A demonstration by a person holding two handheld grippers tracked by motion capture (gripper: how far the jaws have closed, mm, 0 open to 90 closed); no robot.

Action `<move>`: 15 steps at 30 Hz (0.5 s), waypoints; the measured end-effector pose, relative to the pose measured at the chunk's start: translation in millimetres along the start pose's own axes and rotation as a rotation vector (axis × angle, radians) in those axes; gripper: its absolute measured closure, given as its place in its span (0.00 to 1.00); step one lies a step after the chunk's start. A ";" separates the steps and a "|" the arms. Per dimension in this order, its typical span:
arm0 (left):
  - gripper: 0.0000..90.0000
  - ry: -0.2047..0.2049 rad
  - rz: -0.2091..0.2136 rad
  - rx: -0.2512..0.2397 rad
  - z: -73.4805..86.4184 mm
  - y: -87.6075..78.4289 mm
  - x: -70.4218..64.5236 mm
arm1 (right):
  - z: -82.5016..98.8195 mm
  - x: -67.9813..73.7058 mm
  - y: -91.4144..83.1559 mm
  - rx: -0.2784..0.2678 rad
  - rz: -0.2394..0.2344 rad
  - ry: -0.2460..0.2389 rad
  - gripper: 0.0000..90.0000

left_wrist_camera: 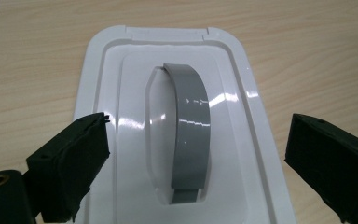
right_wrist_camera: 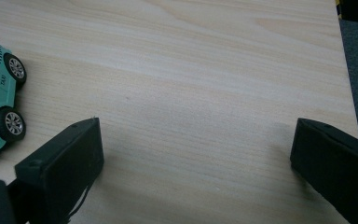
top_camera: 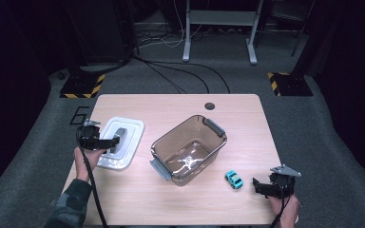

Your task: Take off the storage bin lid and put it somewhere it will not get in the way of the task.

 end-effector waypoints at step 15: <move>0.00 0.055 -0.038 0.007 32.7 -16.8 -11.7 | 0.0 0.0 0.0 0.001 0.000 0.000 0.02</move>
Point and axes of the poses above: each handheld gripper's, and its own axes: y roughly forward along the jaws, z roughly out of its underside, x roughly to its left, the point moved 9 cm from there along y, roughly forward along the jaws, and after that the axes turned 14 degrees about y, right-handed, at the moved point
